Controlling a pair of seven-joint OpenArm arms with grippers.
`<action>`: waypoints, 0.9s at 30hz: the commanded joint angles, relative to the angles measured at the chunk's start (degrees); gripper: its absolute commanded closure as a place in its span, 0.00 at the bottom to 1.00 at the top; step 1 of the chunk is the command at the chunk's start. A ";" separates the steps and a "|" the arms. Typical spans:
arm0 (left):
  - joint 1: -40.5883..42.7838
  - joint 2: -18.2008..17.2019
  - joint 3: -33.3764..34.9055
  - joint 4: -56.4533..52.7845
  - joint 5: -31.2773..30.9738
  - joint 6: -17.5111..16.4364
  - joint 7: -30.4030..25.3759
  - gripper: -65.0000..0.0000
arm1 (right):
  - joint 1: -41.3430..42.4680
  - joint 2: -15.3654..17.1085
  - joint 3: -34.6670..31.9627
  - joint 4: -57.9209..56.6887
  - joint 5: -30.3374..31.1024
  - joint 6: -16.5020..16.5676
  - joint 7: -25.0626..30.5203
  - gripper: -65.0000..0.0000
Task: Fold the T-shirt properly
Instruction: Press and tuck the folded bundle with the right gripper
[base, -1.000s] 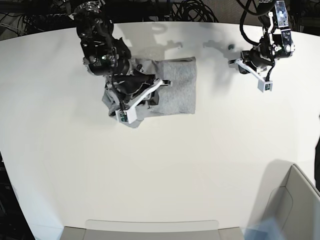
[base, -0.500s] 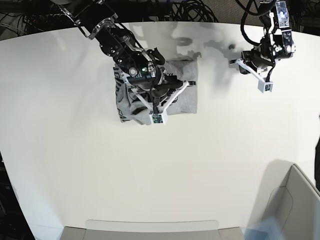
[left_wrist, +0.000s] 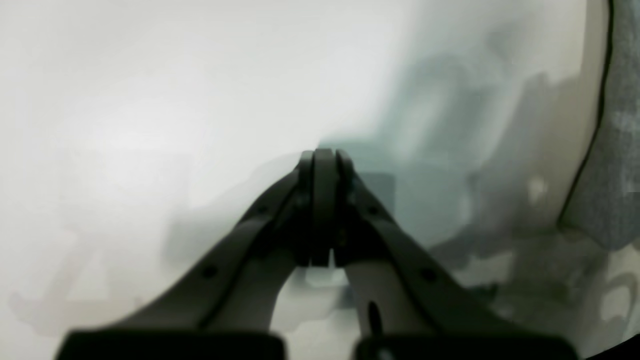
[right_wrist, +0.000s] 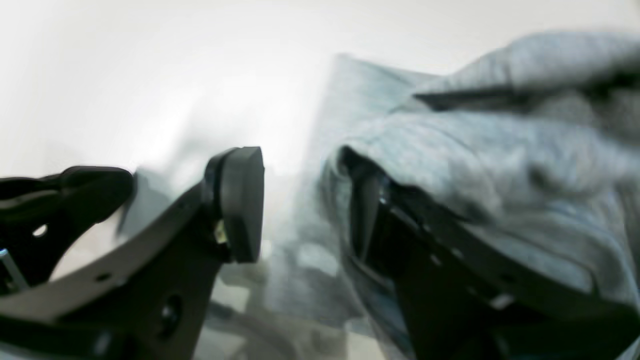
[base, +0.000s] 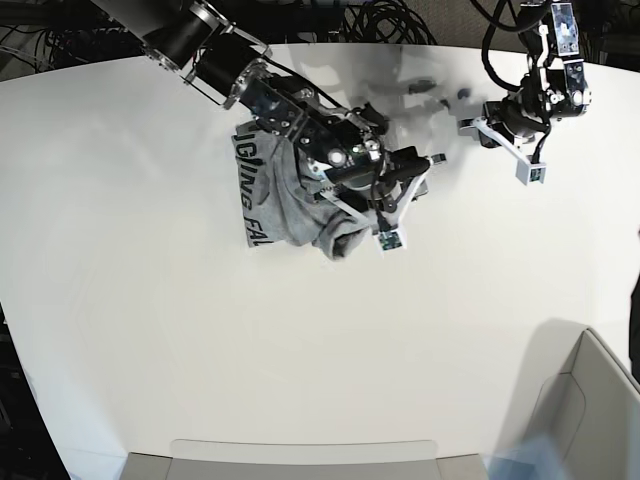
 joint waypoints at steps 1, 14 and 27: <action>-0.31 -0.73 -0.23 0.85 -0.28 -0.27 -0.53 1.00 | 2.06 -1.70 -0.69 -0.83 -0.24 -0.26 0.92 0.57; -0.22 -0.73 -0.23 0.85 -0.28 -0.27 -0.62 1.00 | 12.78 -5.22 -18.80 -6.45 -0.15 -0.26 7.77 0.57; -0.22 -0.73 -0.76 0.85 -0.28 -0.27 -0.80 1.00 | -4.27 9.82 -8.16 27.83 -3.67 -3.12 -10.86 0.57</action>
